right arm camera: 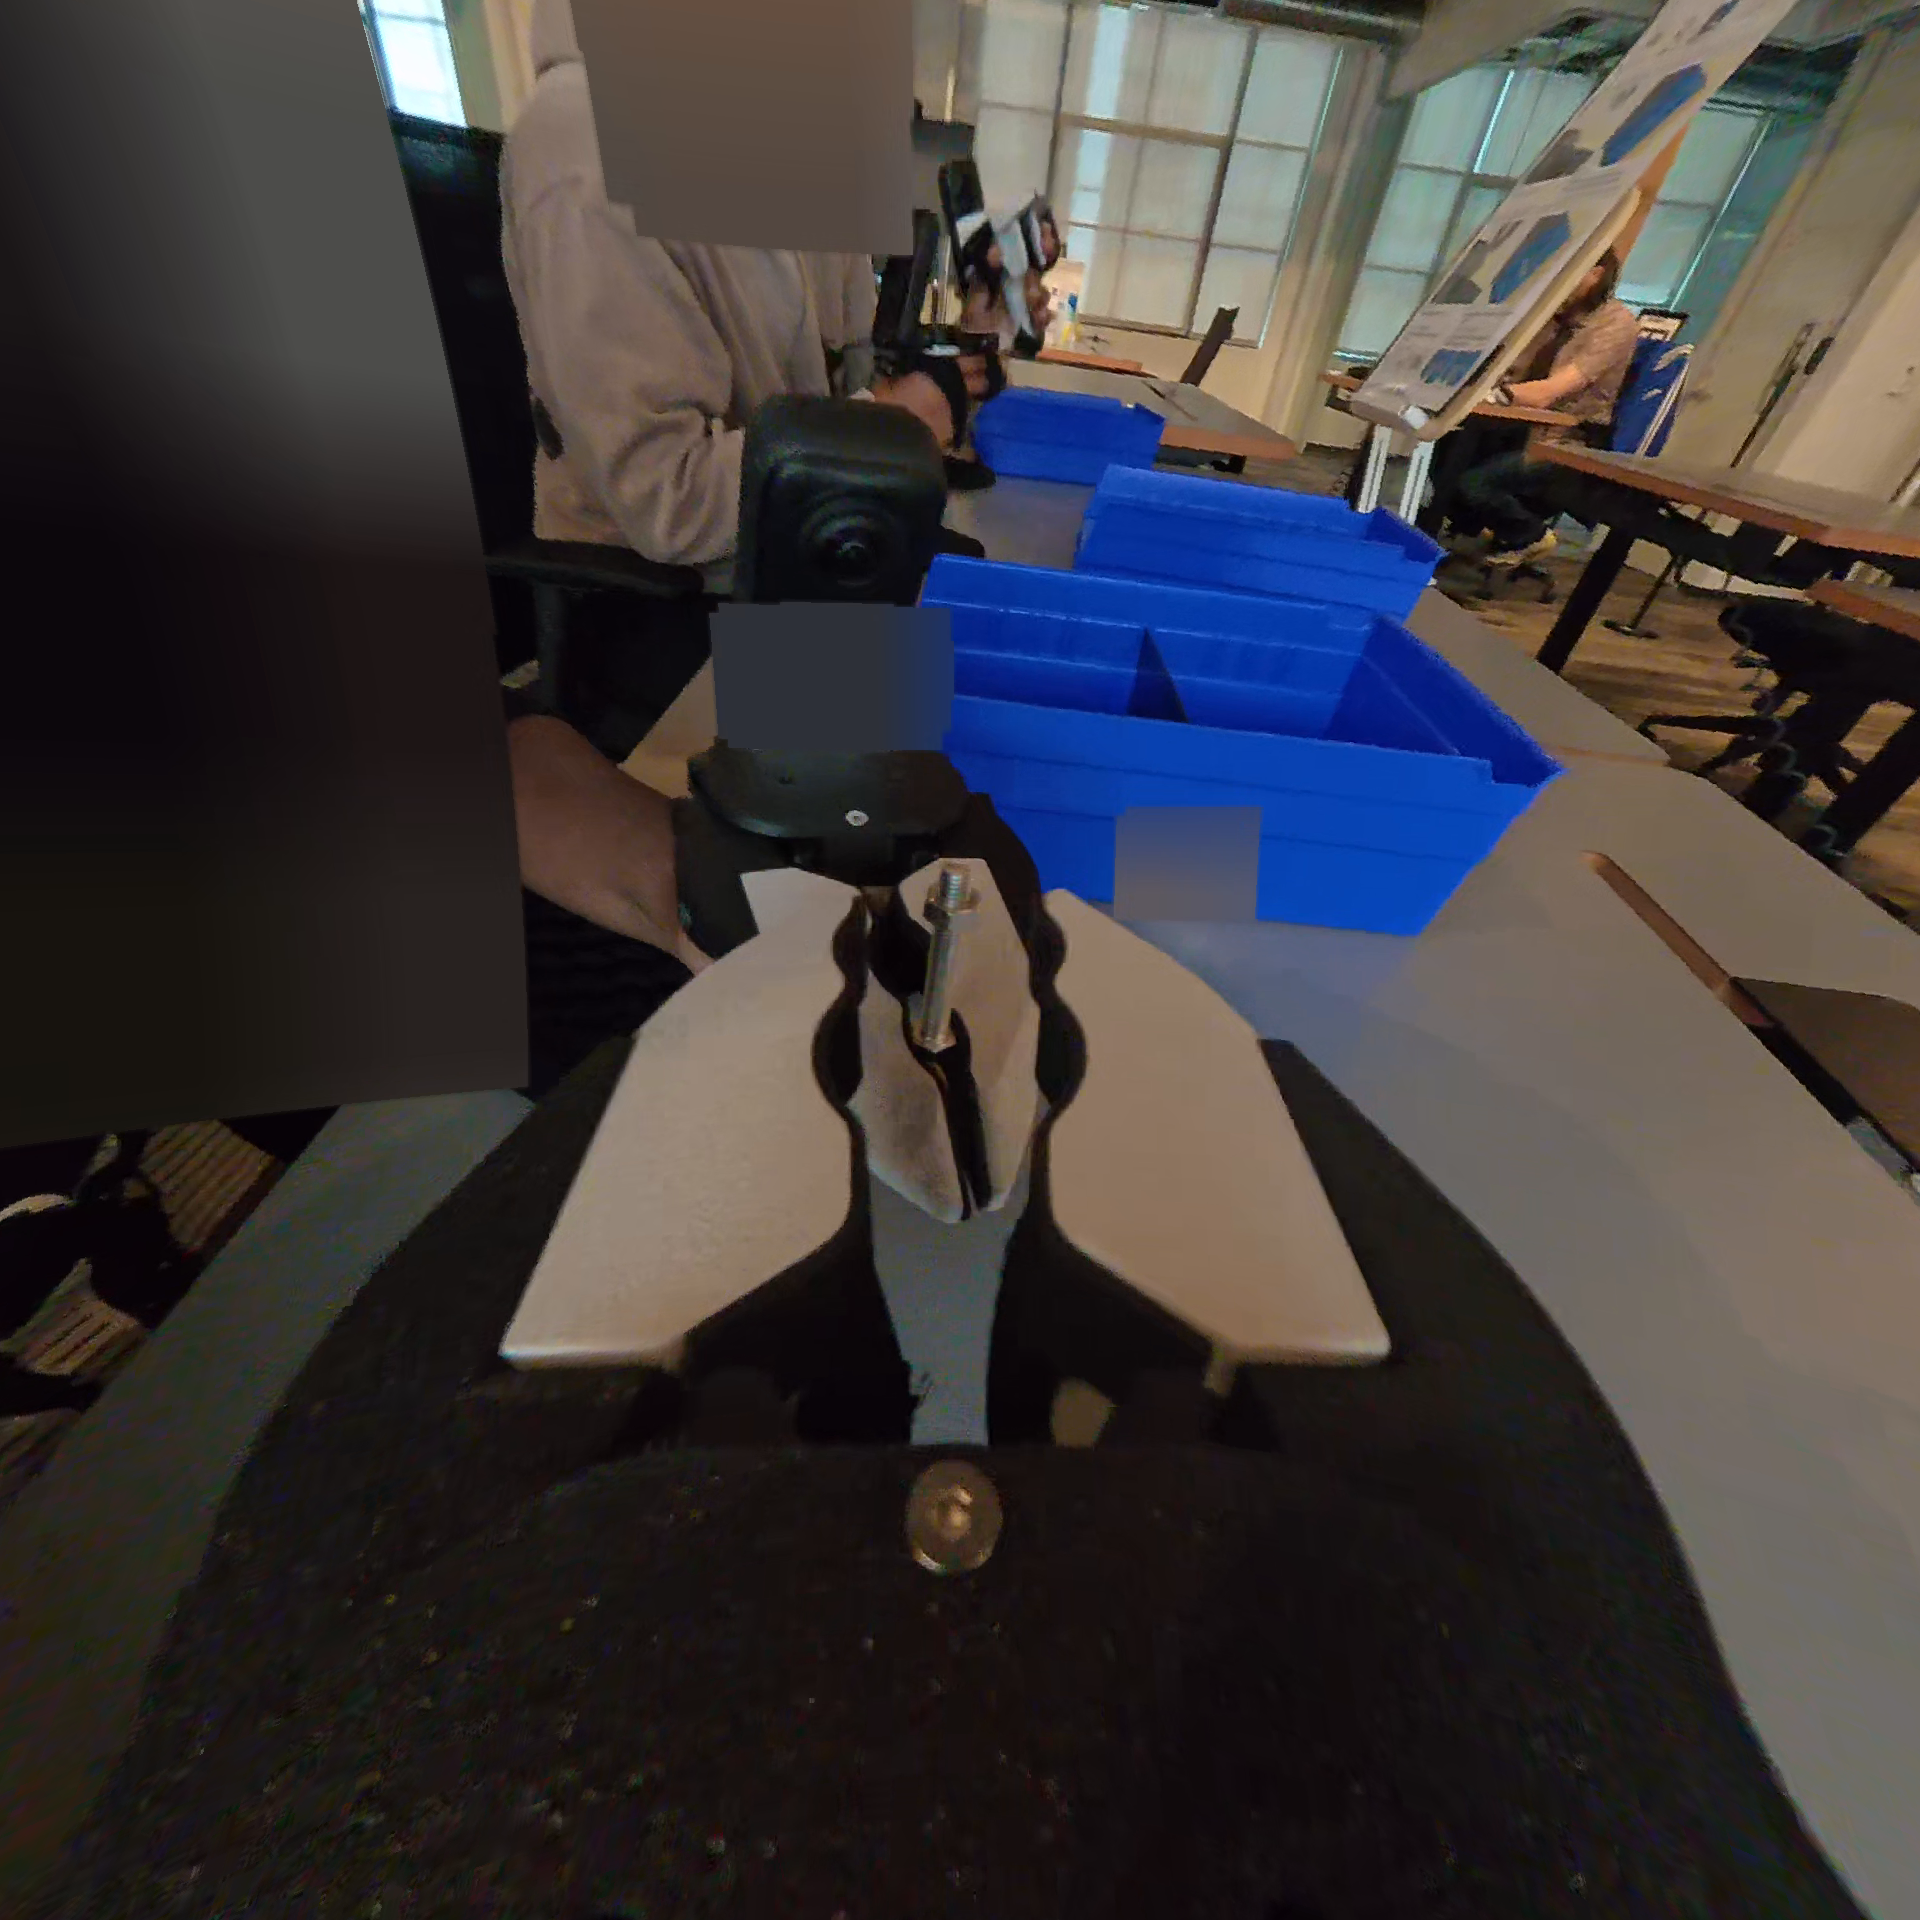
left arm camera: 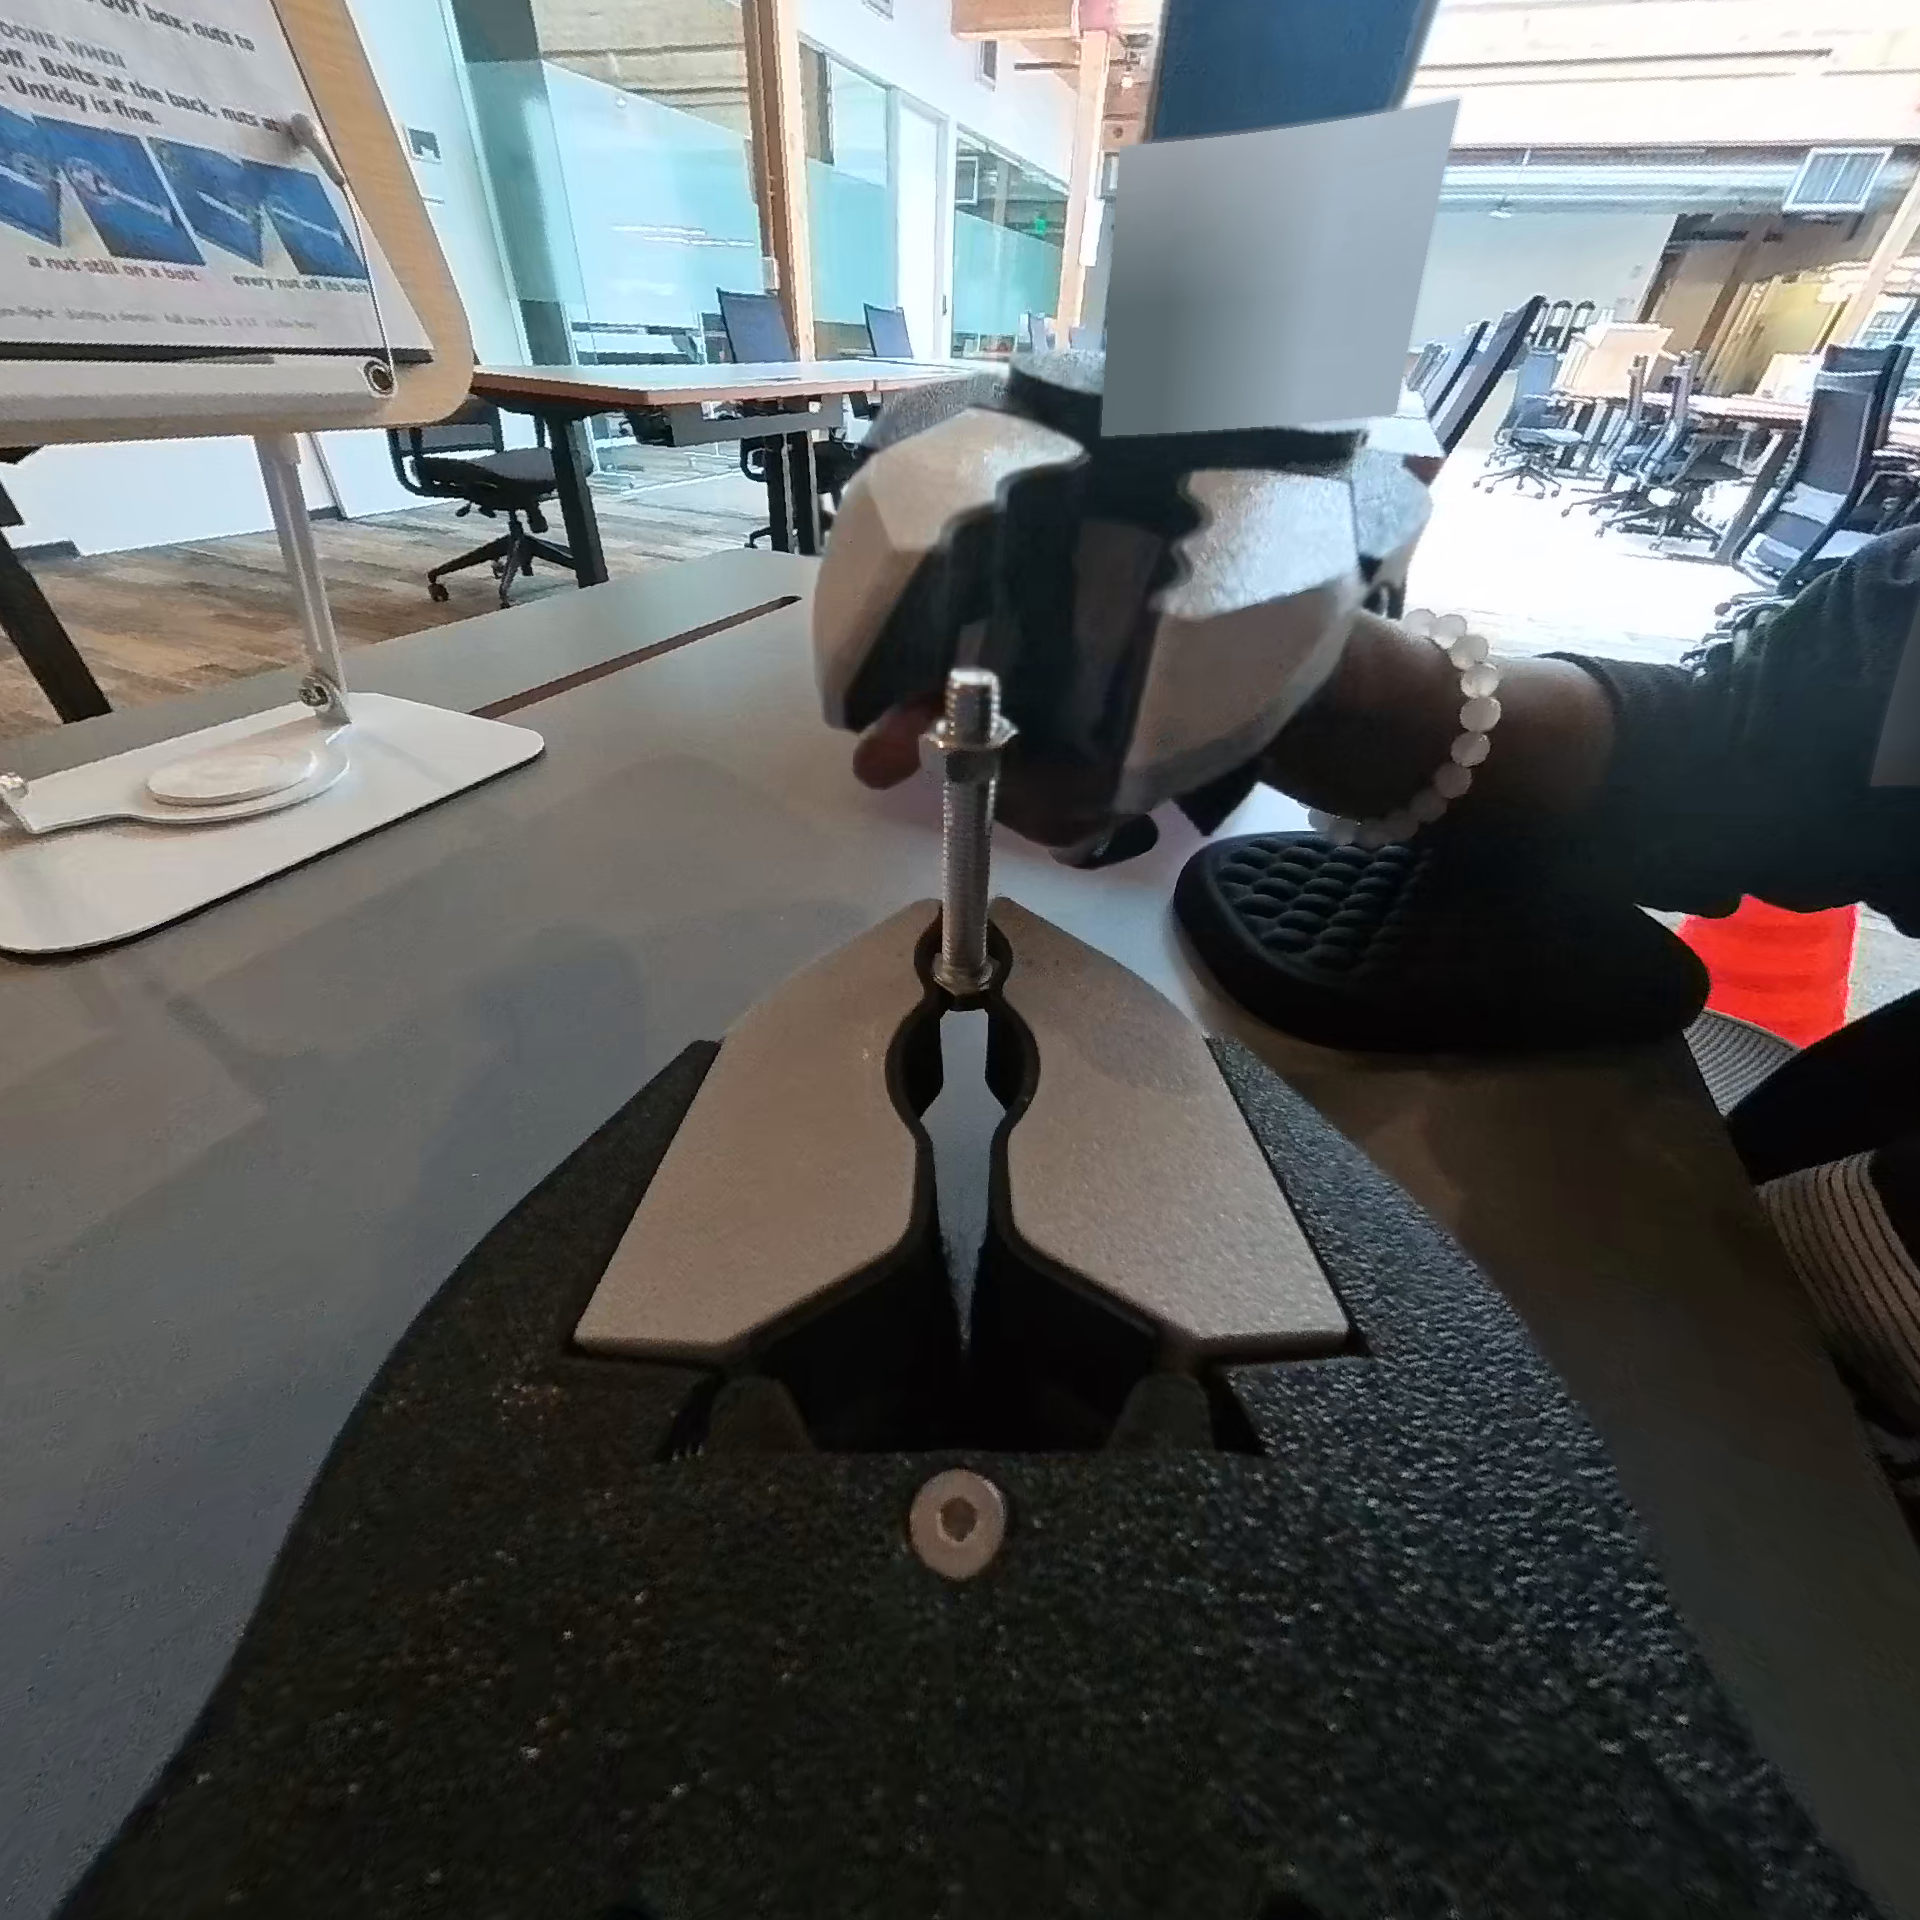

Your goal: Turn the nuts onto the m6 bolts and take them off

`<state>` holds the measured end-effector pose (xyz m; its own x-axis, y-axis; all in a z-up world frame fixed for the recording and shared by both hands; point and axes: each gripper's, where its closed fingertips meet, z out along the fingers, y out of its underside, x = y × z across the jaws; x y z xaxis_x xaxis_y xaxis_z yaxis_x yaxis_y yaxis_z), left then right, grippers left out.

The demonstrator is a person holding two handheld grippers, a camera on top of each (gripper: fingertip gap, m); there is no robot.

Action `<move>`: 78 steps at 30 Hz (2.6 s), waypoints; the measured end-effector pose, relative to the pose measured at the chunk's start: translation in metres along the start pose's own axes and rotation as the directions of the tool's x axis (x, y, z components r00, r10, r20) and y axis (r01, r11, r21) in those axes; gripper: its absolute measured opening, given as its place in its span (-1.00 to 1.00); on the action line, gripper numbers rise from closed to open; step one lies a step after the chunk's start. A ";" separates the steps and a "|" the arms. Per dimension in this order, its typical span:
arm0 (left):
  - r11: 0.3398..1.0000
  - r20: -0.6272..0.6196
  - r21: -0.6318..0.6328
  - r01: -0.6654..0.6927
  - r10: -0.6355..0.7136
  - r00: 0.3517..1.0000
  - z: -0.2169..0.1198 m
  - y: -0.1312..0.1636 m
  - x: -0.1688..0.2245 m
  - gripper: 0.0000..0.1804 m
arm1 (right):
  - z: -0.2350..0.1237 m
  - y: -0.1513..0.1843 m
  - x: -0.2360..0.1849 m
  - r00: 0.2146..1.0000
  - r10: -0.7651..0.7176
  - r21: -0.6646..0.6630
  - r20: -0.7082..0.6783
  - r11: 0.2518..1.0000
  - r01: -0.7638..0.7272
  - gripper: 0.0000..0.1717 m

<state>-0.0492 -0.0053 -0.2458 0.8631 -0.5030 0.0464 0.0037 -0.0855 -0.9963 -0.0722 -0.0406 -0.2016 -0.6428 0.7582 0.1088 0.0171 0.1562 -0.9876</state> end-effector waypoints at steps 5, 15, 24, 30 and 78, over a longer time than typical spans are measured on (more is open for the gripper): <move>1.000 0.007 0.008 0.012 -0.012 1.000 -0.001 -0.001 -0.002 -0.99 | -0.003 -0.002 -0.006 0.999 -0.009 -0.009 0.033 1.000 0.009 -0.93; 1.000 0.010 0.008 0.009 -0.009 1.000 -0.001 -0.001 -0.002 -0.99 | -0.002 0.000 -0.005 1.000 -0.023 -0.028 0.018 0.999 0.024 -0.93; 1.000 0.011 0.008 0.015 -0.015 1.000 -0.001 -0.001 -0.003 -0.99 | 0.000 -0.001 -0.005 0.999 -0.032 -0.014 0.011 0.999 0.032 -0.86; 1.000 0.008 0.008 0.012 -0.012 1.000 -0.001 -0.001 -0.003 -0.99 | 0.000 0.006 0.002 1.000 0.001 -0.036 -0.007 0.999 -0.001 -0.83; 0.998 -0.057 0.004 -0.070 0.070 0.996 0.003 -0.001 0.012 -0.31 | -0.477 0.069 0.077 0.408 -0.027 -0.378 -0.913 0.433 -0.818 -0.94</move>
<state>-0.0378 -0.0086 -0.2441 0.8309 -0.5560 -0.0198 -0.0550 -0.0467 -0.9974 0.2445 0.3302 -0.2069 0.4363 0.8828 0.1742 0.8232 -0.3134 -0.4734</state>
